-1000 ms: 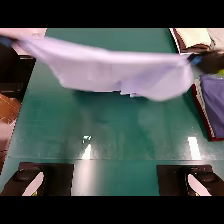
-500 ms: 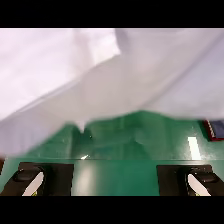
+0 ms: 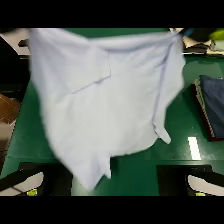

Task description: Fold the shirts.

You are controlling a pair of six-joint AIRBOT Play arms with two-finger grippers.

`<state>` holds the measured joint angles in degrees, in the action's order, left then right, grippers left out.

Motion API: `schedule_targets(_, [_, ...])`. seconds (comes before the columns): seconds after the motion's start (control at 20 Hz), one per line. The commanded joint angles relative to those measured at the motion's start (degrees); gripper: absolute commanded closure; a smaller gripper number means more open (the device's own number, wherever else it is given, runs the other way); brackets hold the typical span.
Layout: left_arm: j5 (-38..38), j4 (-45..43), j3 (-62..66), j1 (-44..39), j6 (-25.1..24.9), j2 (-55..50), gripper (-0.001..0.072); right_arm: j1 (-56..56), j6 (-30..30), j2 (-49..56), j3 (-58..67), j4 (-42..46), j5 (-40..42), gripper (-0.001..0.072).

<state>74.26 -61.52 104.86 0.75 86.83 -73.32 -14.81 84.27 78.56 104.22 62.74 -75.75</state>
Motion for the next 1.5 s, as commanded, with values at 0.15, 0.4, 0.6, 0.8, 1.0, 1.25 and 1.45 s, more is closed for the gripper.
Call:
schedule_targets(0.15, [-1.4,-0.4,-4.7,0.1,-2.0,-20.8,0.0685,-1.0,-2.3,18.8,-4.7,1.3,4.7,0.0695])
schedule_targets(0.4, [-5.2,-0.5,-4.9,0.1,-3.2,-22.9,0.0582,-1.0,-2.3,24.5,3.4,1.3,6.0,0.0541])
schedule_targets(0.6, [1.4,-0.7,-3.1,1.3,-1.8,-22.6,0.0165,0.7,-2.3,25.4,11.7,1.3,-1.9,0.0261])
schedule_targets(0.8, [7.1,-8.5,-8.7,5.0,-2.9,-15.0,0.0166,3.5,-4.3,15.8,3.0,1.2,-8.9,0.0278])
schedule_targets(1.0, [1.9,-10.2,-33.0,5.9,-4.2,-0.8,0.0165,4.0,-5.5,2.8,-15.6,-3.5,-4.5,0.0279])
schedule_targets(1.25, [-4.1,-8.9,-60.3,5.9,-4.3,9.4,0.0165,1.6,-6.0,-5.7,-29.0,-6.7,-0.7,0.0279])
schedule_targets(1.45, [-10.2,-4.9,-69.5,5.9,-3.5,11.1,0.0165,-0.5,-6.0,-8.1,-32.9,-6.8,-0.2,0.0279])
